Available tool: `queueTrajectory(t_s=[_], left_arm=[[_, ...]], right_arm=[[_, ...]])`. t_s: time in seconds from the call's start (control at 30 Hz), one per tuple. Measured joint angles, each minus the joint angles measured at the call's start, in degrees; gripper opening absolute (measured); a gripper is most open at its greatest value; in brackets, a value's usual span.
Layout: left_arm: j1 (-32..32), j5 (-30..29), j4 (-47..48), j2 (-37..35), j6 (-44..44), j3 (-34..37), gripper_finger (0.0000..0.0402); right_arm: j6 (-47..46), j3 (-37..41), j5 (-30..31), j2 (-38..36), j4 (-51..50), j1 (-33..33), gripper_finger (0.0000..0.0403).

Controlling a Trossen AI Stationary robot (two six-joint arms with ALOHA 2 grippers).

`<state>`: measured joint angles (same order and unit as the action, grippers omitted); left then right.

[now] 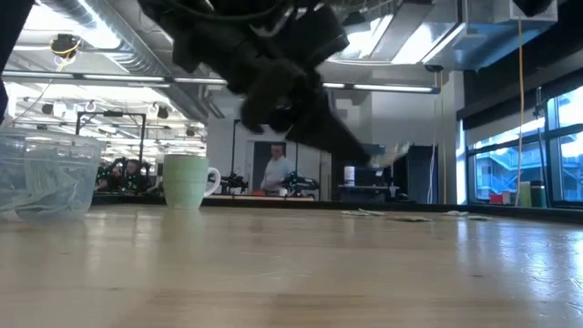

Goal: Pick and place items into bin
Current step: Put the truvia packet into the right transparent bin

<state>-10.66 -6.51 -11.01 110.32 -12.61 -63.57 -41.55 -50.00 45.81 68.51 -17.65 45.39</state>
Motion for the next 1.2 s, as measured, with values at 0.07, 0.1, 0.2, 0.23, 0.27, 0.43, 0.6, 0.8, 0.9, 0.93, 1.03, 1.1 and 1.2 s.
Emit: queueTrajectory(t_s=[0.07, 0.1, 0.2, 0.23, 0.27, 0.43, 0.6, 0.8, 0.9, 0.93, 1.03, 1.1, 1.2], left_arm=[[0.0, -6.7, -1.2, -1.0, -2.2, 0.0, 0.0002], [-0.1, -10.5, -1.5, -1.3, -3.2, 0.0, 0.0002], [-0.5, -21.6, -3.3, -1.5, -7.0, 0.0, 0.0002], [-0.5, -25.0, -4.1, -1.5, -8.7, 0.0, 0.0002], [-0.5, -27.9, -5.3, -1.5, -10.6, 0.0, 0.0002], [-1.1, -35.3, -8.6, -1.3, -17.9, -0.1, 0.0002], [-1.7, -37.2, -10.3, -1.3, -22.2, -0.1, 0.0002], [-2.0, -37.1, -10.0, -1.3, -23.5, -0.1, 0.0002], [-2.1, -37.1, -10.0, -1.3, -24.2, -0.1, 0.0002], [-2.1, -37.0, -10.1, -1.3, -24.2, -0.1, 0.0002], [-2.2, -37.0, -10.1, -1.3, -24.2, -0.1, 0.0002], [-2.2, -36.9, -10.1, -1.3, -24.2, -0.1, 0.0002], [-2.2, -36.9, -10.2, -1.3, -24.2, -0.2, 0.0002]], right_arm=[[-1.7, 0.7, 1.3, 0.1, 0.0, -1.5, 0.0133], [-1.7, 1.3, 2.3, 0.3, -0.1, -2.3, 0.0133], [-1.5, 2.7, 4.2, 1.6, -0.4, -4.6, 0.0133], [-1.5, 3.0, 4.7, 2.2, -0.2, -5.4, 0.0133], [-1.5, 3.3, 5.1, 2.8, -0.1, -6.1, 0.0133], [-1.2, 3.5, 6.3, 6.9, 0.2, -10.5, 0.0133], [-5.3, 3.6, 6.3, 10.2, 1.8, -15.3, 0.0133], [-11.1, 3.6, 6.2, 11.0, 3.9, -20.0, 0.0133], [-12.2, 3.6, 4.9, 11.0, 4.6, -21.3, 0.0133], [-12.2, 3.6, 4.2, 11.0, 4.8, -21.6, 0.0133], [-12.2, 3.6, 1.7, 11.0, 5.9, -22.7, 0.0133], [-12.2, 3.6, 0.4, 11.0, 6.9, -23.3, 0.0133], [-12.2, 3.6, -2.2, 10.9, 7.9, -24.2, 0.0133]])
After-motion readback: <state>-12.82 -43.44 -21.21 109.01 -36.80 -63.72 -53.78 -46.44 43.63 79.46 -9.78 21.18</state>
